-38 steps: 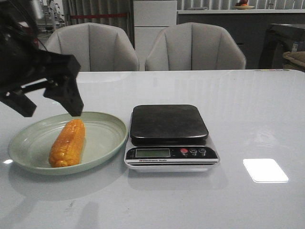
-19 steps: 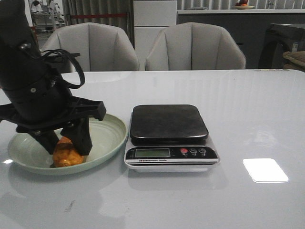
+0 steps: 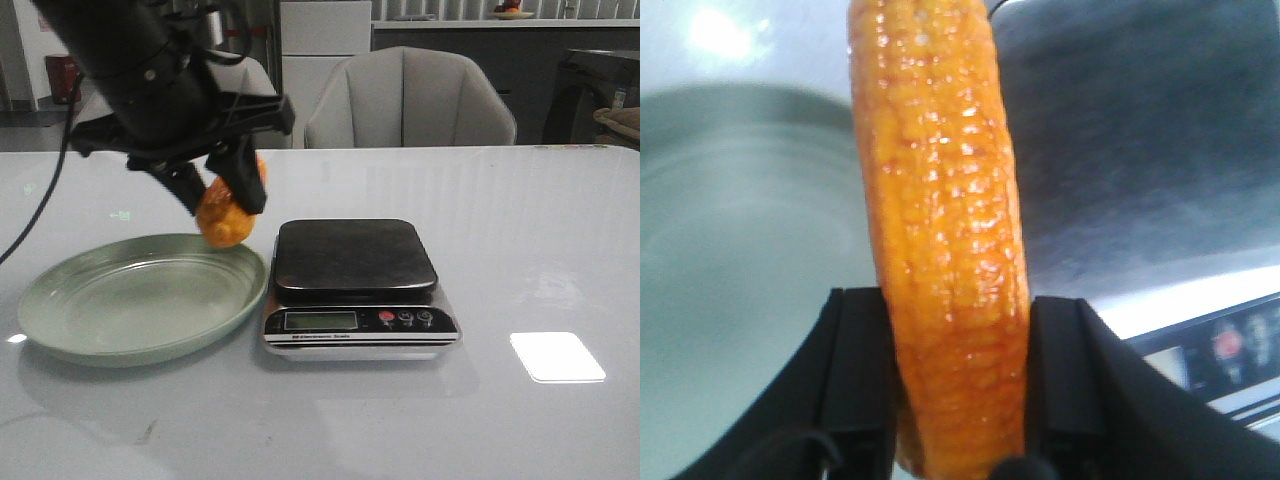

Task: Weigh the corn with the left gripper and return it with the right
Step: 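Lift the corn cob with the left gripper and carry it over the scale, then open the left gripper to release the corn onto the scale, withdraw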

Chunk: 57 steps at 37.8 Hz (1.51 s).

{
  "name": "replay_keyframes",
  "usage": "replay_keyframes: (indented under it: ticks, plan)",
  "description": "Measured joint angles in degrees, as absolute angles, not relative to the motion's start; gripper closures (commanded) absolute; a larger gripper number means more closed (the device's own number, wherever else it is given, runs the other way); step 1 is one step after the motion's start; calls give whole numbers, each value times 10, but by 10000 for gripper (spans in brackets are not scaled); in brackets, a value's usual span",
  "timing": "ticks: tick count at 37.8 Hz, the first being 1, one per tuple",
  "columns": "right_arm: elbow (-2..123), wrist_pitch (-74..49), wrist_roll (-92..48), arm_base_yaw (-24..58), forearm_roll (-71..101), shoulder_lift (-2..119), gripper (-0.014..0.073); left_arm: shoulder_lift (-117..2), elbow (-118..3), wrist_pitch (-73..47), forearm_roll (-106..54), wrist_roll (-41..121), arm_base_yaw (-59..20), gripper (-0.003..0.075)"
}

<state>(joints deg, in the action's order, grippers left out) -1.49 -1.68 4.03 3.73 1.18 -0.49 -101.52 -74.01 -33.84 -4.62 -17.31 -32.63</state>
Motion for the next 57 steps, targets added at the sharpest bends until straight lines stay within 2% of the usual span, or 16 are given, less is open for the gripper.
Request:
replay_keyframes:
  ticks: [14, 18, 23, 26, 40, 47, 57]
  plan:
    - [-15, -17, 40, 37, 12, -5, 407, -1089, -826, -345, -84, -173, -383, 589]
    - [-15, -17, 40, 37, 12, -5, 407, -1118, -838, -345, -93, -173, -394, 490]
    - [-15, -17, 40, 37, 12, -5, 407, -1142, -850, -348, -95, -173, -402, 295]
    - [-15, -17, 40, 37, 12, -5, 407, -1145, -854, -348, -96, -173, -405, 240]
    - [-15, -17, 40, 37, 12, -5, 407, -1100, -856, -371, -45, -178, -408, 238]
    - [-15, -17, 40, 37, 12, -5, 407, -1013, -814, -373, 32, -222, -408, 238]
    - [-15, -17, 40, 37, 12, -5, 407, -861, -692, -373, 75, -231, -408, 238]
